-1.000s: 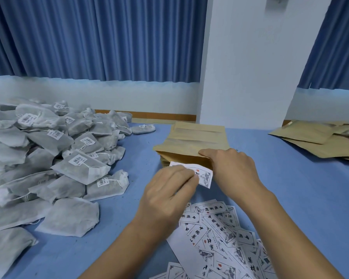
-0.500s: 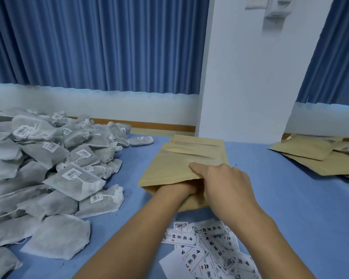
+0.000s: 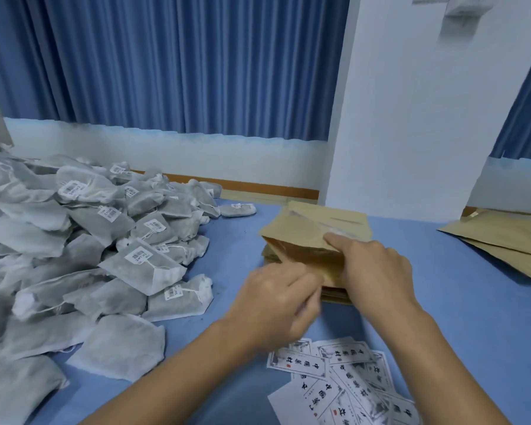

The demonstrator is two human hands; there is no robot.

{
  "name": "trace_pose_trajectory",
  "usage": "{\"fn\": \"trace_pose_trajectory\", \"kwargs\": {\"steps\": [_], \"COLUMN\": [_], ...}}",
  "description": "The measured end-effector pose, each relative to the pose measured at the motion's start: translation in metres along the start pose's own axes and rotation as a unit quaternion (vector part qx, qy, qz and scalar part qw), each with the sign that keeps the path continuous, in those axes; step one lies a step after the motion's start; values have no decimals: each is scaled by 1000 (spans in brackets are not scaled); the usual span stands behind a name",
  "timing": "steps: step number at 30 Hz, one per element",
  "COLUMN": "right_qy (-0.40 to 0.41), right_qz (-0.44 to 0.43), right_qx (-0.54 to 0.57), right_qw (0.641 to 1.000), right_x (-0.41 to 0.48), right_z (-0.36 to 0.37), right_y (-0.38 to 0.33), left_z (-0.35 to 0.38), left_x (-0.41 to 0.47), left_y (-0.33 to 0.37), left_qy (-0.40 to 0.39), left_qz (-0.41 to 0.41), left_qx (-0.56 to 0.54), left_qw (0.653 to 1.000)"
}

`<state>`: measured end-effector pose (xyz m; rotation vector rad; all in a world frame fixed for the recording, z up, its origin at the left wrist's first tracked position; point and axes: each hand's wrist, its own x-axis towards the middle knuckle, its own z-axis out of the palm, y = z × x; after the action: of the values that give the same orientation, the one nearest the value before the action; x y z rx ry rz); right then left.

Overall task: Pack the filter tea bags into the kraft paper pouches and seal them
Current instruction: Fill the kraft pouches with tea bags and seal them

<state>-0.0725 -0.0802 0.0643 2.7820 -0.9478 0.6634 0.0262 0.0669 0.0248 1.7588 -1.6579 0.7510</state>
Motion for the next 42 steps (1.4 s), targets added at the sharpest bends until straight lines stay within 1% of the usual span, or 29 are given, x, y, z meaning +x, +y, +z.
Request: {"fn": "trace_pose_trajectory", "kwargs": {"steps": [1,2,3,4,5,6,7,8,9,11,14,17,19,22,24,25,26,27,28,29,30,32,35,37,39,42], "right_qy": [-6,-12,-19,-22,-20,-13,-4,3,6,5,0,3,3,-2,-7,-8,-9,-9,-9,-9,-10,-16,-28,-44,-48,-28], "right_qz": [2,4,6,7,6,5,4,4,6,8,0,-7,-12,-13,-13,-13,-12,-12,-12,-13,-15,-17,-33,-46,-52,-50], "right_qx": [-1,3,7,9,7,3,1,2,5,4,-10,-15,-18,-20,-19,-19,-21,-21,-21,-20,-19,-16,-2,16,17,31], "right_qw": [1000,1000,1000,1000,1000,1000,1000,1000,1000,1000,1000,1000,1000,1000,1000,1000,1000,1000,1000,1000,1000,1000,999,998,997,998], "right_x": [1,3,4,6,7,7,8,8,8,7,5,4,4,3,3,2,2,1,1,1,1,1,0,-2,-2,-3], "right_z": [3,5,7,9,10,11,12,13,14,16,16,16,17,17,17,16,16,16,15,15,14,12,6,1,-3,-5], "right_y": [-1,-1,-3,-3,-4,-4,-4,-4,-3,0,1,0,0,0,-1,-2,-2,-3,-3,-4,-4,-5,-6,-8,-11,-10], "left_z": [-5,-9,-13,-16,-17,-17,-17,-16,-15,-13,-13,-15,-15,-16,-18,-18,-19,-19,-19,-20,-20,-18,-9,-2,5,14], "left_x": [-20,-36,-48,-58,-65,-73,-79,-85,-87,-89,-88,-89,-91,-92,-90,-89,-86,-84,-81,-78,-75,-69,-57,-44,-29,-15], "left_y": [-6,-14,-22,-29,-35,-42,-49,-54,-57,-63,-67,-73,-76,-76,-73,-70,-67,-62,-57,-51,-44,-30,-14,-6,0,6], "left_qy": [44,59,35,-30,-122,-196,-244,-273,-288,-269,-235,-203,-204,-229,-202,-163,-103,-22,64,143,194,238,229,205,163,90], "left_qz": [-16,-52,-112,-197,-286,-347,-377,-394,-407,-416,-390,-407,-406,-367,-352,-334,-303,-258,-207,-151,-104,-32,42,67,66,22], "left_qx": [24,66,118,165,206,237,255,257,251,238,247,216,223,270,263,248,225,202,183,166,145,115,109,117,130,149], "left_qw": [999,995,986,966,928,886,856,839,830,836,855,864,862,860,876,895,920,944,959,964,965,964,966,969,976,985]}}
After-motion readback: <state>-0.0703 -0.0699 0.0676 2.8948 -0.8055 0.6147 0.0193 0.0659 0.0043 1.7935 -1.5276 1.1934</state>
